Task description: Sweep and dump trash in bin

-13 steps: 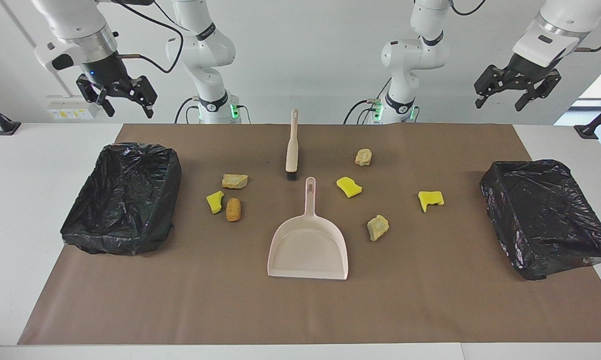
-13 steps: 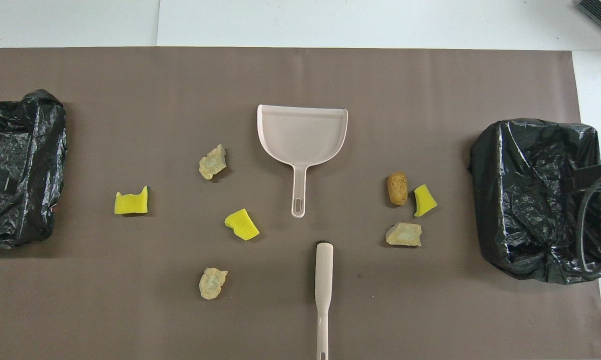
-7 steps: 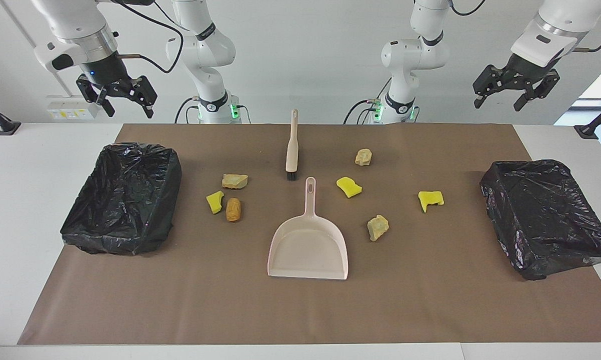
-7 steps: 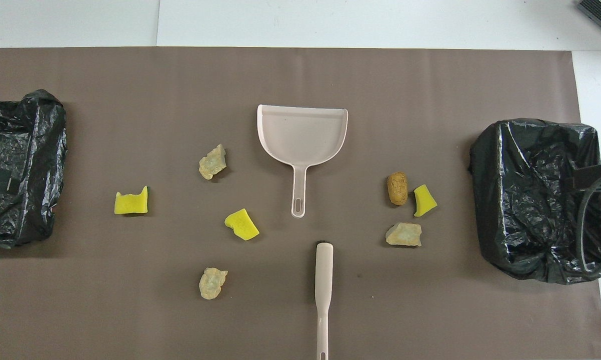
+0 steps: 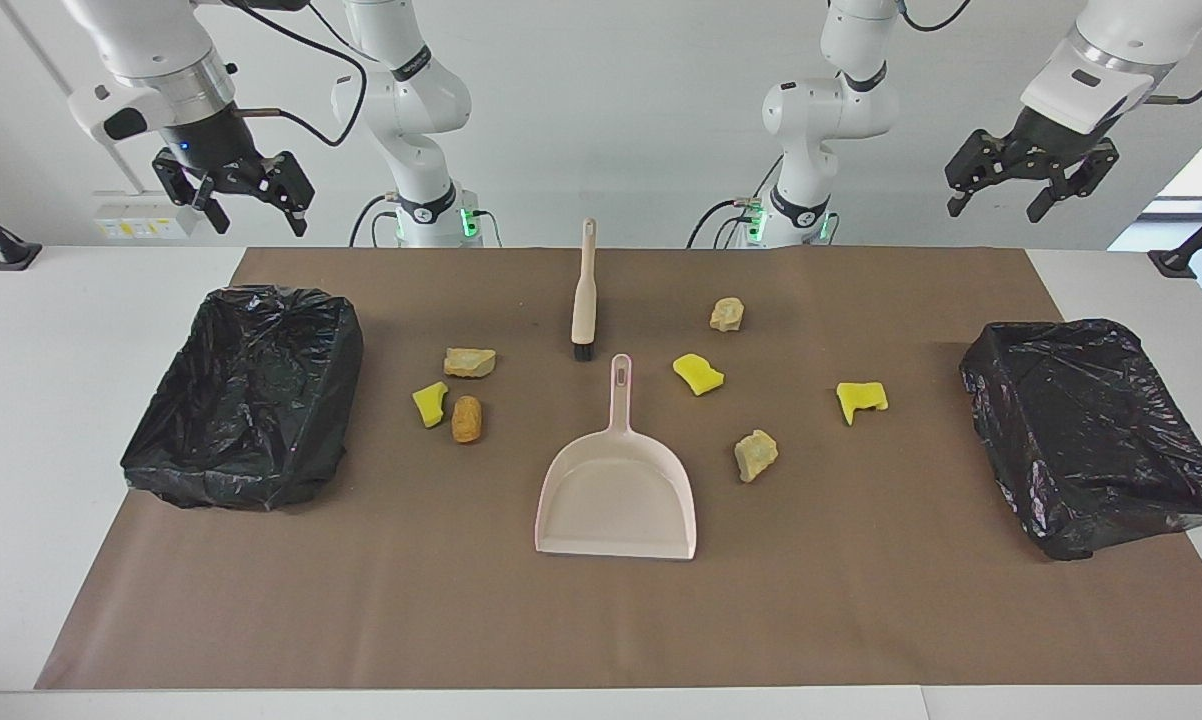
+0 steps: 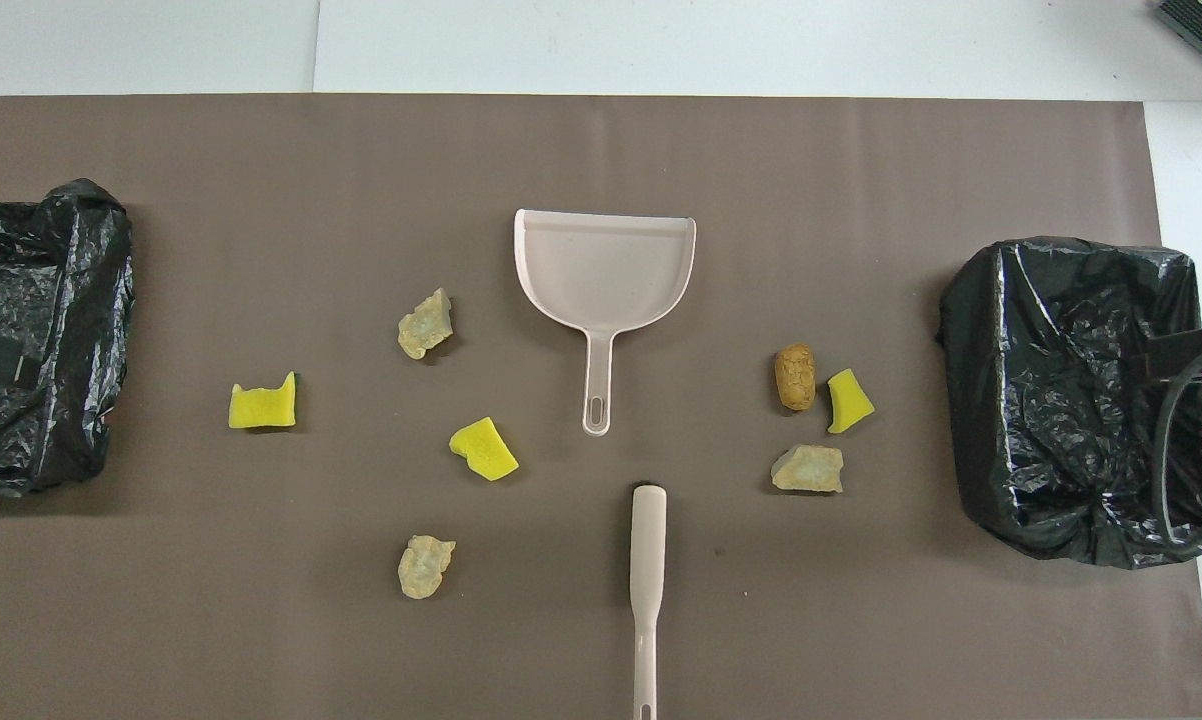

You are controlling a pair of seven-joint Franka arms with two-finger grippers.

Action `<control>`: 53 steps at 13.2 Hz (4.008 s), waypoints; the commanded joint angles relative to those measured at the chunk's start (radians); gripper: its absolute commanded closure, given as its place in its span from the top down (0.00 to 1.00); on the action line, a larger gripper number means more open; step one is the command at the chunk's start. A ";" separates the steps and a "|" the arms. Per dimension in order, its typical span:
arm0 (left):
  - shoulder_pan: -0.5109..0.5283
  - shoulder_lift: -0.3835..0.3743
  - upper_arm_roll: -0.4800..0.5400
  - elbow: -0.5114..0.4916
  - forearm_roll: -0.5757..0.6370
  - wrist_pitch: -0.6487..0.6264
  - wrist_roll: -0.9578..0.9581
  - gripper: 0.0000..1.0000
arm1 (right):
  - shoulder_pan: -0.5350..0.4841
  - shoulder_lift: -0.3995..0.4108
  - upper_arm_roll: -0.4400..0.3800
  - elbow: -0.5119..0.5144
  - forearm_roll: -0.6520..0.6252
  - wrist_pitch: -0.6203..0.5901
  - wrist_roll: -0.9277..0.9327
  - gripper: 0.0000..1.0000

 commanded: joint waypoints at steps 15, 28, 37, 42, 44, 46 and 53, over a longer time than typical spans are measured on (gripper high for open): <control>-0.312 -0.185 -0.019 -0.374 -0.015 0.203 -0.201 1.00 | 0.010 -0.076 0.010 -0.158 -0.015 0.000 -0.059 1.00; -0.924 -0.100 -0.020 -0.763 -0.021 0.701 -0.784 1.00 | 0.113 0.005 0.027 -0.254 -0.015 0.124 0.073 1.00; -1.095 0.031 -0.020 -0.866 -0.020 0.921 -0.907 1.00 | 0.229 0.369 0.064 0.139 0.010 0.112 0.366 1.00; -1.098 0.051 -0.020 -0.866 -0.020 0.918 -0.912 0.92 | 0.341 0.551 0.125 0.330 0.114 0.070 0.579 1.00; -1.100 0.051 -0.020 -0.866 -0.020 0.918 -0.930 0.71 | 0.352 0.610 0.166 0.366 0.145 0.079 0.639 1.00; -1.101 0.048 -0.022 -0.866 -0.021 0.907 -0.928 0.52 | 0.367 0.642 0.193 0.357 0.146 0.083 0.642 1.00; -1.069 -0.055 -0.011 -0.844 -0.020 0.707 -0.919 0.00 | 0.435 0.708 0.196 0.313 0.184 0.239 0.653 1.00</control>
